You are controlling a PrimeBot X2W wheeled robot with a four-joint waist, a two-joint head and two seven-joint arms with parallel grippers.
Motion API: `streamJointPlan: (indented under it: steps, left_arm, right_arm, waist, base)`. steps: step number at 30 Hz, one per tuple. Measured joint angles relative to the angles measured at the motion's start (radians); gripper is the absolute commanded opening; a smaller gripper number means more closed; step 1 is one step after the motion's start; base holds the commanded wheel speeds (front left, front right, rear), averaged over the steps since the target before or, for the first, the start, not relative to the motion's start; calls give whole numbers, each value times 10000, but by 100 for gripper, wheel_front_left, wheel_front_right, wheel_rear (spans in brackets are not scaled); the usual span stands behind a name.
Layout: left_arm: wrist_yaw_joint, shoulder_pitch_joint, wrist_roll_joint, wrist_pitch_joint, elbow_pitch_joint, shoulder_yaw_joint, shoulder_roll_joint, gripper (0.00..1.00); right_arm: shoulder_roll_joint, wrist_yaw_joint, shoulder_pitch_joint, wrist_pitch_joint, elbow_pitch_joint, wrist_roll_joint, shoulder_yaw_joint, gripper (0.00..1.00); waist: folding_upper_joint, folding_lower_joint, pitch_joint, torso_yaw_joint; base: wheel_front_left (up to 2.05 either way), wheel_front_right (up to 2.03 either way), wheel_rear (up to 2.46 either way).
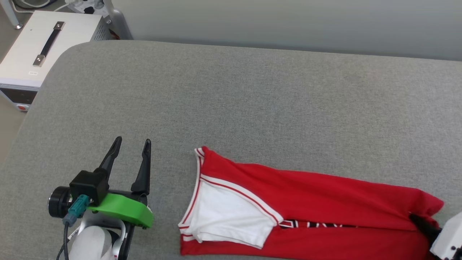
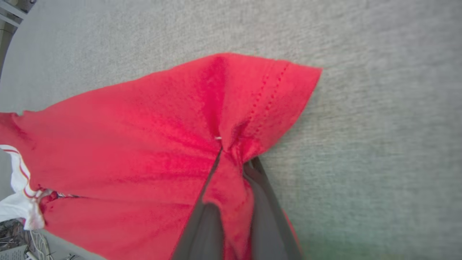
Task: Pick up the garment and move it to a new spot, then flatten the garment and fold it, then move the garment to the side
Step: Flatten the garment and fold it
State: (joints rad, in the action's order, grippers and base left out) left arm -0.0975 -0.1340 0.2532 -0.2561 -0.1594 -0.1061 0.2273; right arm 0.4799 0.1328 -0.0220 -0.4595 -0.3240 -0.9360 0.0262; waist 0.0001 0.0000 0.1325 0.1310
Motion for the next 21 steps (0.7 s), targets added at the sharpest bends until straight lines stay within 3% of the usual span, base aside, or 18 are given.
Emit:
streamJointPlan:
  steps: [5, 10, 21]
  left_arm:
    - [-56, 11, -117, 2, -79, 75, -75, 100]
    - [-136, 48, -176, 2, -115, 161, -161, 100]
    - [-215, 414, -221, 0, -263, 217, -393, 100]
  right_arm:
    - [568, -2, -3, 658, -458, 395, -533, 0]
    - [702, -4, 10, 681, -445, 445, -667, 0]
    - [316, -13, 895, 414, 1498, 353, -692, 0]
  waist:
    - [0, 0, -117, -32]
    - [0, 0, -238, -37]
    - [0, 0, -859, -29]
  base:
    - [0, 0, 0]
    - [0, 0, 0]
    - [0, 0, 0]
